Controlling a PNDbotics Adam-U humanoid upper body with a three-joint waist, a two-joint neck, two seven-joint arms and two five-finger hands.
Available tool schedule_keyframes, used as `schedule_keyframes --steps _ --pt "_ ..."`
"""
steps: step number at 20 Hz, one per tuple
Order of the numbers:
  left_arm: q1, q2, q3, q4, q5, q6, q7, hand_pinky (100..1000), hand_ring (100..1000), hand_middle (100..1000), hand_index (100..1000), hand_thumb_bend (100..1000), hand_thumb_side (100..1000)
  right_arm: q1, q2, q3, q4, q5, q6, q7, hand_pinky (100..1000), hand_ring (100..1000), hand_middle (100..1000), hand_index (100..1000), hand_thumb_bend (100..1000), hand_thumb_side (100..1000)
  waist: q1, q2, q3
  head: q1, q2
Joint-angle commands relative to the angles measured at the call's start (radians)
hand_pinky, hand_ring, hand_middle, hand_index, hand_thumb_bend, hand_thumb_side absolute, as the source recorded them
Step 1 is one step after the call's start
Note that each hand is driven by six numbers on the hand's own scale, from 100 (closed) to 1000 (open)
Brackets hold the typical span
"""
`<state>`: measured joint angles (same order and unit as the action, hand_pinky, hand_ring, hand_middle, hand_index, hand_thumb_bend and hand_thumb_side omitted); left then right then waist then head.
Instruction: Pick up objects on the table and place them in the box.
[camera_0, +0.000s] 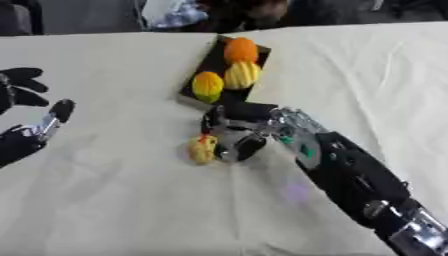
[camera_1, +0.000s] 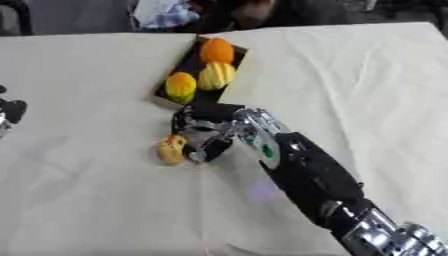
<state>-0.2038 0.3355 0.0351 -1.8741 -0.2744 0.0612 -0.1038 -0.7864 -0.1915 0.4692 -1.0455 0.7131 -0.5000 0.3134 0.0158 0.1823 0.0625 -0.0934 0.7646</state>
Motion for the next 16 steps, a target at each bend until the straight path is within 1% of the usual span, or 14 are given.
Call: schedule_keyframes --steps 1,8,13,14,16 --pt "-0.008 0.011 0.010 -0.013 -0.004 0.000 0.006 691 568 587 787 519 436 -0.026 -0.032 -0.001 -0.047 -0.034 0.012 -0.028 770 751 690 289 100 100 0.002 -0.002 0.003 -0.001 0.005" --pt "-0.006 0.012 0.019 -0.014 -0.006 0.003 0.015 691 567 587 787 518 435 -0.063 -0.111 -0.004 -0.135 -0.120 0.055 -0.022 773 751 690 288 100 100 -0.001 -0.002 0.006 -0.010 0.005" --pt "-0.006 0.011 0.019 -0.015 -0.006 0.003 0.015 691 567 587 787 518 435 -0.069 -0.123 -0.002 -0.160 -0.150 0.081 -0.003 773 751 690 288 100 100 -0.001 -0.002 0.007 -0.011 0.005" --pt "-0.004 0.012 0.020 -0.015 -0.006 0.003 0.016 691 549 587 787 518 433 -0.073 -0.128 -0.006 -0.158 -0.150 0.086 -0.003 781 755 700 295 100 100 -0.001 -0.003 0.009 -0.012 0.003" --pt "-0.004 0.010 0.019 -0.022 -0.004 0.001 0.017 691 546 587 787 518 432 -0.115 -0.170 -0.048 -0.118 -0.126 0.113 -0.028 782 754 701 296 100 100 0.002 -0.003 0.032 -0.036 -0.012"
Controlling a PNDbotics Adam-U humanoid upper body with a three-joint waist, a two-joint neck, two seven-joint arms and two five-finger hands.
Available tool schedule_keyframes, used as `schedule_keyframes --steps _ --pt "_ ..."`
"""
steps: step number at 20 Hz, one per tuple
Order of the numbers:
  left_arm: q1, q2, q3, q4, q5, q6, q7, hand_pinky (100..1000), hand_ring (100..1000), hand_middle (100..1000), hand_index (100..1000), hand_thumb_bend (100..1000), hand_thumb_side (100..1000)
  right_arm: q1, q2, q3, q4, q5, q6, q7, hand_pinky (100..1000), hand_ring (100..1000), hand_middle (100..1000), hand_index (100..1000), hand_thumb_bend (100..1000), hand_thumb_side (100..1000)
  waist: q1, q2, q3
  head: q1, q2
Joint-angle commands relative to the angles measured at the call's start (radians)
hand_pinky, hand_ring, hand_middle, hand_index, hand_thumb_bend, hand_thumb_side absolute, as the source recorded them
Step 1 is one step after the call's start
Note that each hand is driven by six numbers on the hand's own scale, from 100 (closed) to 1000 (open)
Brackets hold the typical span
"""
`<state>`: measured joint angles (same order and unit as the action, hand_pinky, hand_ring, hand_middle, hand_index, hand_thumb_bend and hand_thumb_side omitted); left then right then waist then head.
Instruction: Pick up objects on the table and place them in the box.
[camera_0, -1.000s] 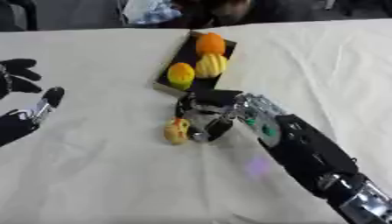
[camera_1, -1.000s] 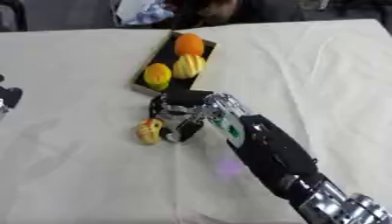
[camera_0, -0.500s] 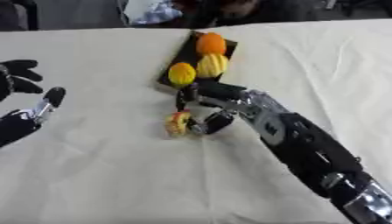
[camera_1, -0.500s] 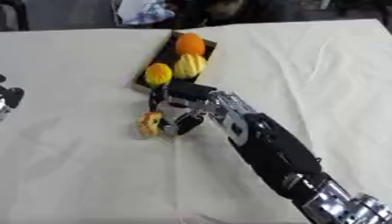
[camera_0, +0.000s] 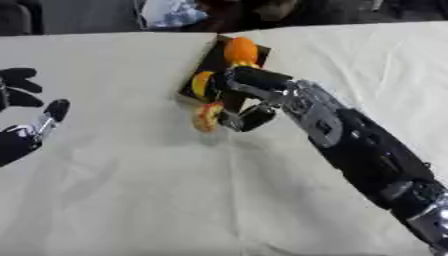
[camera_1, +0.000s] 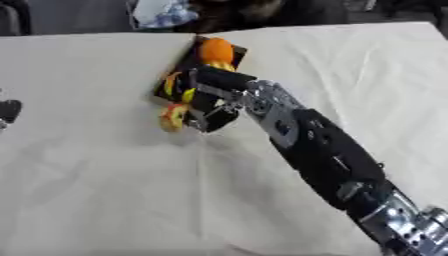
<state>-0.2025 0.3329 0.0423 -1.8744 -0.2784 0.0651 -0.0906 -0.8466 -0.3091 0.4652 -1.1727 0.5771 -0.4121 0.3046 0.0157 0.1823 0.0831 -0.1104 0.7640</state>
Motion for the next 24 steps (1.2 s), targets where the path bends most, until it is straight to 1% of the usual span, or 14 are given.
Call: schedule_keyframes --steps 1,3,8,12,14,15,16,17,18,19,20,22,23,24 --pt "-0.008 0.011 0.008 -0.024 0.002 -0.004 0.002 691 544 585 787 519 433 -0.080 -0.078 -0.069 0.035 0.026 0.041 -0.035 783 754 701 297 100 100 0.002 0.000 0.024 -0.032 -0.018" --pt "-0.016 0.007 0.000 -0.027 0.005 -0.006 -0.006 691 543 583 787 520 433 -0.127 -0.102 -0.124 0.089 0.058 0.075 -0.068 784 754 700 297 100 100 0.004 0.006 0.049 -0.060 -0.033" --pt "-0.027 0.006 -0.014 -0.030 0.009 -0.010 -0.021 691 542 582 787 521 433 -0.190 -0.083 -0.274 0.239 0.151 0.167 -0.160 779 752 695 309 100 100 0.004 0.014 0.096 -0.114 -0.060" --pt "-0.030 0.004 -0.019 -0.031 0.010 -0.011 -0.027 691 541 581 787 522 434 -0.222 -0.061 -0.350 0.353 0.221 0.228 -0.231 774 751 694 331 100 100 0.004 0.018 0.118 -0.135 -0.067" --pt "-0.031 0.002 -0.021 -0.031 0.011 -0.012 -0.030 691 541 581 787 523 434 -0.230 -0.048 -0.370 0.403 0.256 0.249 -0.265 775 754 700 345 100 100 0.005 0.019 0.125 -0.140 -0.069" --pt "-0.032 0.001 -0.023 -0.031 0.011 -0.012 -0.031 691 541 580 787 522 435 -0.232 -0.040 -0.375 0.427 0.273 0.256 -0.283 774 754 702 363 100 100 0.005 0.020 0.128 -0.142 -0.069" --pt "-0.033 -0.001 -0.024 -0.031 0.012 -0.013 -0.033 691 541 580 787 523 435 -0.231 -0.031 -0.379 0.449 0.290 0.259 -0.300 776 756 707 401 100 100 0.006 0.021 0.131 -0.146 -0.069" --pt "-0.034 -0.003 -0.025 -0.031 0.012 -0.013 -0.034 691 541 580 787 523 435 -0.230 -0.023 -0.382 0.471 0.306 0.258 -0.317 777 758 707 418 222 100 0.007 0.021 0.133 -0.147 -0.069" --pt "-0.034 -0.003 -0.026 -0.031 0.012 -0.014 -0.036 691 540 580 787 523 436 -0.227 -0.015 -0.381 0.491 0.321 0.252 -0.332 782 766 725 481 107 100 0.008 0.021 0.135 -0.149 -0.069" --pt "-0.034 -0.004 -0.027 -0.031 0.012 -0.014 -0.037 691 540 580 787 523 436 -0.225 -0.007 -0.379 0.510 0.336 0.243 -0.340 785 770 732 520 121 118 0.008 0.022 0.135 -0.150 -0.069" --pt "-0.034 -0.004 -0.027 -0.031 0.012 -0.014 -0.037 691 540 580 787 522 436 -0.223 -0.001 -0.375 0.526 0.351 0.235 -0.340 788 777 741 596 159 161 0.009 0.022 0.136 -0.150 -0.069" --pt "-0.034 -0.005 -0.027 -0.030 0.012 -0.013 -0.038 691 540 579 788 523 437 -0.218 0.011 -0.372 0.544 0.379 0.220 -0.334 791 781 747 692 236 244 0.008 0.022 0.135 -0.147 -0.070" --pt "-0.035 -0.006 -0.027 -0.030 0.012 -0.013 -0.039 691 540 579 788 523 437 -0.216 0.015 -0.372 0.547 0.390 0.215 -0.334 791 781 747 700 242 250 0.008 0.022 0.134 -0.146 -0.070" --pt "-0.035 -0.006 -0.027 -0.030 0.011 -0.013 -0.040 691 540 580 788 523 438 -0.215 0.017 -0.373 0.546 0.397 0.211 -0.336 794 785 753 766 292 304 0.008 0.021 0.134 -0.145 -0.070"
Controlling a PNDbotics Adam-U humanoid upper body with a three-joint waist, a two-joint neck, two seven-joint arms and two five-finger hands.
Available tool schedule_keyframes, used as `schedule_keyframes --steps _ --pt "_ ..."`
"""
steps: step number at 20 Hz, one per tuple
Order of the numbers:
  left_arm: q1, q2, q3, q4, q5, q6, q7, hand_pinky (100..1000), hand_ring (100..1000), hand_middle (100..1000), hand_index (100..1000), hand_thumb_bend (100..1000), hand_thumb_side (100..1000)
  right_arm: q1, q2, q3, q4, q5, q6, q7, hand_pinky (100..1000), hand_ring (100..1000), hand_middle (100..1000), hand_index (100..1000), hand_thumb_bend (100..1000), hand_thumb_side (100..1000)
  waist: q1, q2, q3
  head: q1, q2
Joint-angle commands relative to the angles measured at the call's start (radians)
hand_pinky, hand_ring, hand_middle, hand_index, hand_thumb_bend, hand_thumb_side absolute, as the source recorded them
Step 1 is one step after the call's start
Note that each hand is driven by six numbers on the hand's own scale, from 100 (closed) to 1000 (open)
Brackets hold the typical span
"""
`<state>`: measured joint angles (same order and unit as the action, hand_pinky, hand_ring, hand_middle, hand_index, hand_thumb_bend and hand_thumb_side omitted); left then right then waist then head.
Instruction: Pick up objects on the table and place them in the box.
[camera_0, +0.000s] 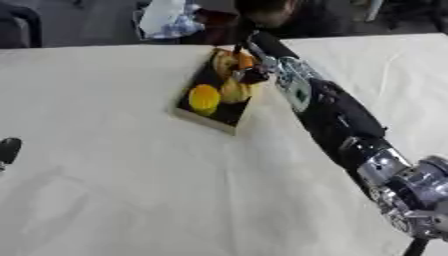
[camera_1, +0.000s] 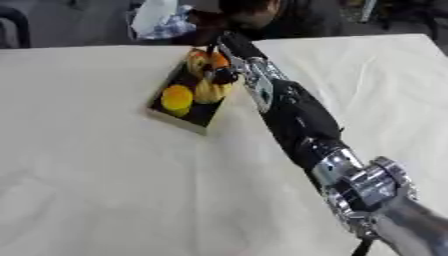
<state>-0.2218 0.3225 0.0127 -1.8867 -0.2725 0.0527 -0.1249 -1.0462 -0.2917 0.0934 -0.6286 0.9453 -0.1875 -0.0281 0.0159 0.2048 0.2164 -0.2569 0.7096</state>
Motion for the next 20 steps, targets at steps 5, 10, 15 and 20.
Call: schedule_keyframes --steps 5,10,15,20 --pt "-0.013 0.007 0.006 -0.016 0.003 0.000 -0.006 691 539 579 788 523 439 -0.023 -0.013 0.008 -0.043 0.019 -0.036 0.001 800 791 760 825 323 335 0.006 -0.003 -0.007 0.006 -0.019" --pt "-0.008 0.008 0.013 -0.014 0.000 0.002 0.000 691 538 578 788 524 439 -0.028 -0.052 0.037 -0.143 -0.027 -0.069 0.042 801 792 765 838 265 278 0.002 -0.005 -0.026 0.019 -0.017" --pt "0.002 0.009 0.025 -0.012 -0.002 0.006 0.013 690 536 576 787 521 438 -0.015 -0.096 0.070 -0.255 -0.103 -0.101 0.055 795 787 761 838 185 229 -0.001 -0.007 -0.050 0.042 -0.009" --pt "0.011 0.003 0.038 -0.008 -0.003 0.013 0.035 687 534 575 786 522 437 0.047 -0.153 0.067 -0.388 -0.185 -0.173 0.005 783 777 747 831 134 206 -0.005 -0.008 -0.075 0.072 0.003"
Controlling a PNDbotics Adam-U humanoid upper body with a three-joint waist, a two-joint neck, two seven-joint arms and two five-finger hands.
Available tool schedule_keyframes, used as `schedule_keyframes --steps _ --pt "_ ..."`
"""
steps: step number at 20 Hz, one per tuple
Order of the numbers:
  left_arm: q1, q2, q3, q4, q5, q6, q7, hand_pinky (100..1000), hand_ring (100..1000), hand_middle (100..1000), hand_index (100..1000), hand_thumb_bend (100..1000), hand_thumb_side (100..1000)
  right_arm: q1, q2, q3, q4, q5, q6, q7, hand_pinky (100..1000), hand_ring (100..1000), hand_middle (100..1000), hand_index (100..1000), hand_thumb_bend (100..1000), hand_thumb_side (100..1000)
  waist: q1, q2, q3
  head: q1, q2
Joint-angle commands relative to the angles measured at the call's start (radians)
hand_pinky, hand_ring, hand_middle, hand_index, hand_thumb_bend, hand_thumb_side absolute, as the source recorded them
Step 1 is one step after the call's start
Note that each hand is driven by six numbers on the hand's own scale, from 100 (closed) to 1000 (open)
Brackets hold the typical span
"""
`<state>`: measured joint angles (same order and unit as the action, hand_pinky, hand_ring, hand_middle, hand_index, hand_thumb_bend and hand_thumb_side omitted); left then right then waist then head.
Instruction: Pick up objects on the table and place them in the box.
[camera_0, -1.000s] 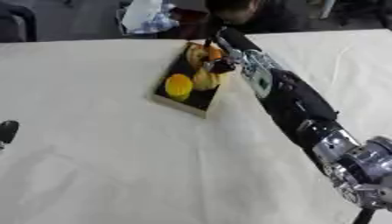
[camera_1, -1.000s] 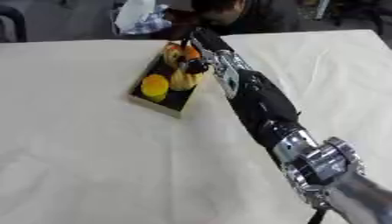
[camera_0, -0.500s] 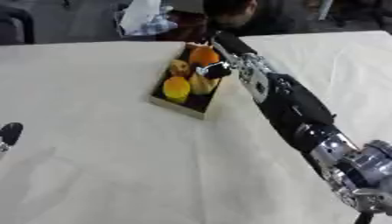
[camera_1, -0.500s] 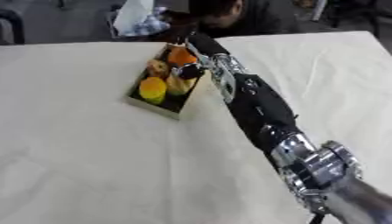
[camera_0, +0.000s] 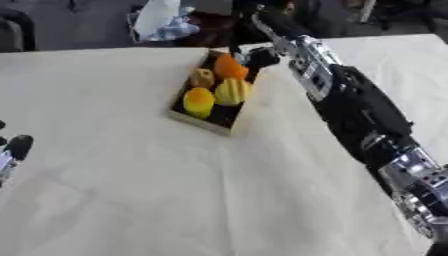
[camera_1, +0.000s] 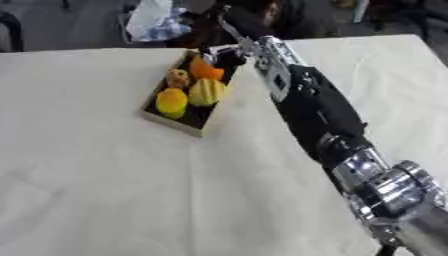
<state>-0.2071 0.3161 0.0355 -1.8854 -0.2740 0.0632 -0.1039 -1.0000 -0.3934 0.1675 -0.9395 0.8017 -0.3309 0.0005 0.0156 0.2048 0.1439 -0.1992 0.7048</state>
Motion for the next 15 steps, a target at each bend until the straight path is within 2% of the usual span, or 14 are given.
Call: schedule_keyframes --steps 1,7,15 --pt "-0.002 0.008 0.019 -0.009 -0.001 0.004 0.020 687 534 574 786 522 437 0.022 -0.062 -0.014 -0.104 -0.059 -0.039 -0.039 781 776 745 831 126 205 -0.006 -0.008 -0.007 0.020 0.010" --pt "0.010 -0.002 0.032 -0.010 0.003 0.014 0.054 685 535 576 785 527 444 0.175 -0.095 -0.022 -0.273 -0.162 -0.047 -0.140 763 763 729 821 100 207 -0.008 -0.005 -0.035 0.055 0.020" --pt "0.026 -0.027 0.034 -0.011 0.029 0.018 0.094 685 543 580 784 538 472 0.404 -0.061 -0.015 -0.502 -0.304 0.020 -0.172 740 746 706 803 100 232 -0.005 -0.004 -0.059 0.101 0.048"
